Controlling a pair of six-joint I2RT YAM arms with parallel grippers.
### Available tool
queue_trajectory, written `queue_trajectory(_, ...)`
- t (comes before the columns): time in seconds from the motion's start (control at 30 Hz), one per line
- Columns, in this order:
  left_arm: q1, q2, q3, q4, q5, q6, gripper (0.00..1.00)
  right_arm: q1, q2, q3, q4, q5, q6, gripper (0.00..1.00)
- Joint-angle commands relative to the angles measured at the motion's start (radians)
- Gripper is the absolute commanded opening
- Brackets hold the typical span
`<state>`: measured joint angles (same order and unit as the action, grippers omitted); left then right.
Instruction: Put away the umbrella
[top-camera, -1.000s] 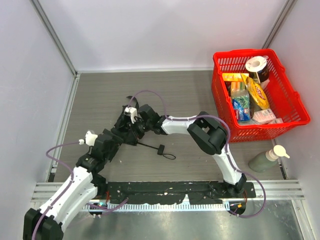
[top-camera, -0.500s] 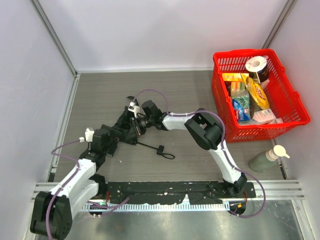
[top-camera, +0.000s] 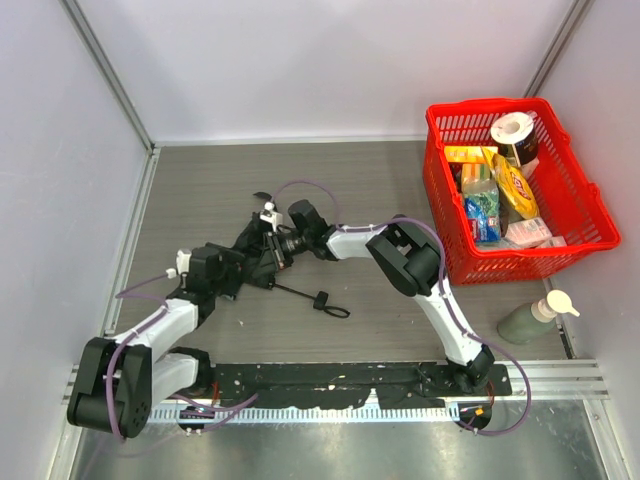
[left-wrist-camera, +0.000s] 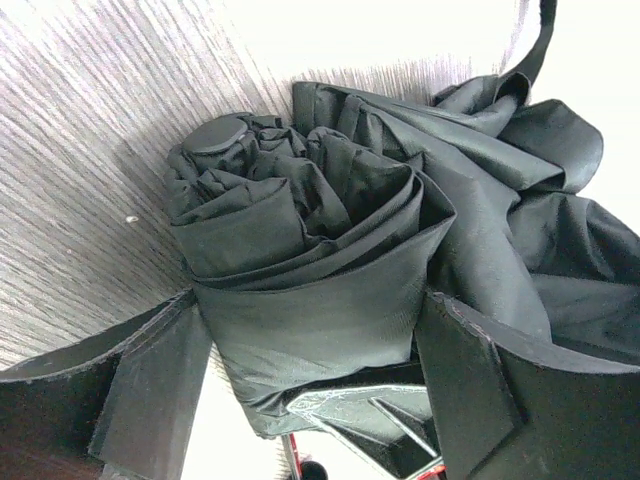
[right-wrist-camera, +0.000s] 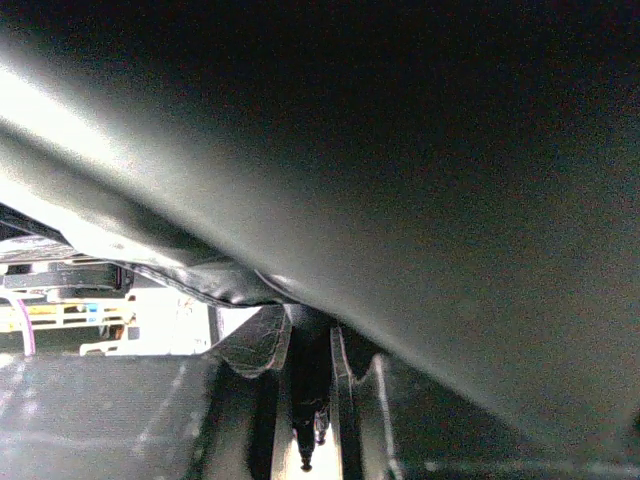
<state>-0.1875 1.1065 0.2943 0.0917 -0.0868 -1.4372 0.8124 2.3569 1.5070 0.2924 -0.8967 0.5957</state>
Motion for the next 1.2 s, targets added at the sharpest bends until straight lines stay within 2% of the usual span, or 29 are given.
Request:
queue_trajectory(0.0,0.002,0.070,-0.027,-0.150,-0.060,0.006,0.78,0.018,0.116,-0.083,-0.179,-0.011,0.036,0.01)
queue_trajectory(0.1,0.000,0.085,-0.026,-0.115,-0.083,0.056,0.59,0.018,0.116,-0.082,-0.179,-0.021,0.033,0.01)
queue_trajectory(0.13,-0.001,0.090,-0.020,-0.116,-0.091,0.081,0.57,0.019,0.114,-0.085,-0.177,-0.025,0.032,0.01)
queue_trajectory(0.3,0.000,0.104,0.017,-0.156,-0.103,0.135,0.56,0.018,0.108,-0.079,-0.183,-0.033,0.012,0.01)
queue_trajectory(0.33,0.000,0.107,0.017,-0.155,-0.097,0.136,0.51,0.018,0.104,-0.077,-0.183,-0.034,0.012,0.01)
queue_trajectory(0.4,0.000,0.124,0.028,-0.162,-0.079,0.136,0.32,0.018,0.094,-0.065,-0.199,-0.031,0.003,0.01)
queue_trajectory(0.5,0.000,0.188,0.084,-0.197,-0.054,0.173,0.17,0.018,0.074,-0.039,-0.255,-0.001,-0.042,0.01)
queue_trajectory(0.57,0.000,0.225,0.111,-0.216,-0.025,0.178,0.03,0.016,0.062,-0.018,-0.320,0.037,-0.085,0.05)
queue_trajectory(0.6,0.000,0.240,0.109,-0.210,-0.004,0.161,0.00,0.014,0.048,-0.014,-0.347,0.066,-0.103,0.09)
queue_trajectory(0.77,0.000,0.276,0.132,-0.262,0.025,0.136,0.00,0.013,-0.036,-0.019,-0.415,0.217,-0.195,0.33)
queue_trajectory(0.8,0.000,0.277,0.135,-0.262,0.028,0.138,0.00,0.013,-0.072,-0.024,-0.432,0.251,-0.226,0.44)
queue_trajectory(0.87,0.000,0.286,0.160,-0.296,0.025,0.156,0.00,0.013,-0.132,-0.030,-0.472,0.336,-0.291,0.53)
queue_trajectory(0.93,0.000,0.285,0.172,-0.332,0.030,0.155,0.00,0.014,-0.207,-0.057,-0.489,0.415,-0.347,0.56)
queue_trajectory(1.0,0.000,0.286,0.175,-0.346,0.045,0.155,0.00,0.028,-0.309,-0.135,-0.432,0.458,-0.422,0.57)
queue_trajectory(1.03,0.002,0.288,0.184,-0.369,0.047,0.164,0.00,0.037,-0.390,-0.178,-0.350,0.510,-0.494,0.58)
queue_trajectory(1.13,0.002,0.293,0.192,-0.414,0.082,0.164,0.00,0.131,-0.488,-0.290,-0.239,0.649,-0.623,0.59)
queue_trajectory(1.17,0.002,0.294,0.189,-0.425,0.111,0.158,0.00,0.154,-0.514,-0.325,-0.178,0.761,-0.658,0.60)
